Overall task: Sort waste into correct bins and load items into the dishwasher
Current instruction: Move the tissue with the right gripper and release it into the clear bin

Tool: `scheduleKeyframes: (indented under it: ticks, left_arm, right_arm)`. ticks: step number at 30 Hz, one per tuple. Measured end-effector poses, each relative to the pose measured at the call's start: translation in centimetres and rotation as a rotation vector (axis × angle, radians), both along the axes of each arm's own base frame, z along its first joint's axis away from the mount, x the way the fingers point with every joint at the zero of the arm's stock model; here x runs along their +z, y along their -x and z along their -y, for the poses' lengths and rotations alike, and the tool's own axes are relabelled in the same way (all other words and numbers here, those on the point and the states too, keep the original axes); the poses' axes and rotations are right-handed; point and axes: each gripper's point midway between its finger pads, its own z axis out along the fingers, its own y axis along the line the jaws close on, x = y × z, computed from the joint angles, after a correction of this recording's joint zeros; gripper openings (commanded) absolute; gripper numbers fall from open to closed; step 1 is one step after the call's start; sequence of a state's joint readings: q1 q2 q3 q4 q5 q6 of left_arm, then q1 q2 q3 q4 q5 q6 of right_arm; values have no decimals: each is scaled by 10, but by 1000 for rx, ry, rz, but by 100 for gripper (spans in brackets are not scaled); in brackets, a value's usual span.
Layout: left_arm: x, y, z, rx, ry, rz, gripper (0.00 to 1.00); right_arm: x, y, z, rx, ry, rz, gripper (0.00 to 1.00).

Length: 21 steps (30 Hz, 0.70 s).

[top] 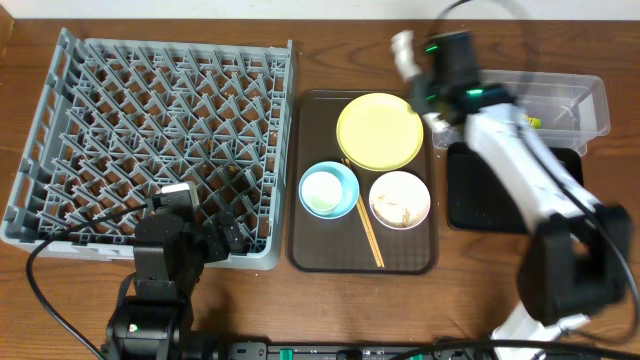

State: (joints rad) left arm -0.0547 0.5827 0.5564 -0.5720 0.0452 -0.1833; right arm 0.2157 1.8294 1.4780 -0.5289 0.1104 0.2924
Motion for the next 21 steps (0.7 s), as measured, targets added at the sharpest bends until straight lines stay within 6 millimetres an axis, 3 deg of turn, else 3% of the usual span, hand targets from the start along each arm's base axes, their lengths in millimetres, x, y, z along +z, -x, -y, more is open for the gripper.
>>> scheduleKeyframes:
  ticks: [3, 6, 8, 11, 13, 17, 19, 21]
  left_arm:
    - [0, 0, 0, 0, 0, 0, 100]
    - [0, 0, 0, 0, 0, 0, 100]
    - [0, 0, 0, 0, 0, 0, 100]
    - [0, 0, 0, 0, 0, 0, 100]
    - [0, 0, 0, 0, 0, 0, 100]
    - [0, 0, 0, 0, 0, -1, 100]
    - [0, 0, 0, 0, 0, -1, 100]
    - [0, 0, 0, 0, 0, -1, 100]
  right_arm:
    - [18, 12, 59, -263, -48, -5, 1]
    - [8, 26, 104, -508, -115, -53, 1]
    - [1, 31, 122, -620, -153, -70, 1]
    - [-6, 34, 136, -735, -201, -75, 5]
    - [-8, 31, 138, -778, -231, -65, 33]
    - [-3, 10, 137, -793, -296, 18, 65]
    - [2, -1, 134, -765, -321, 58, 72]
    - [9, -11, 129, -714, -340, 90, 72]
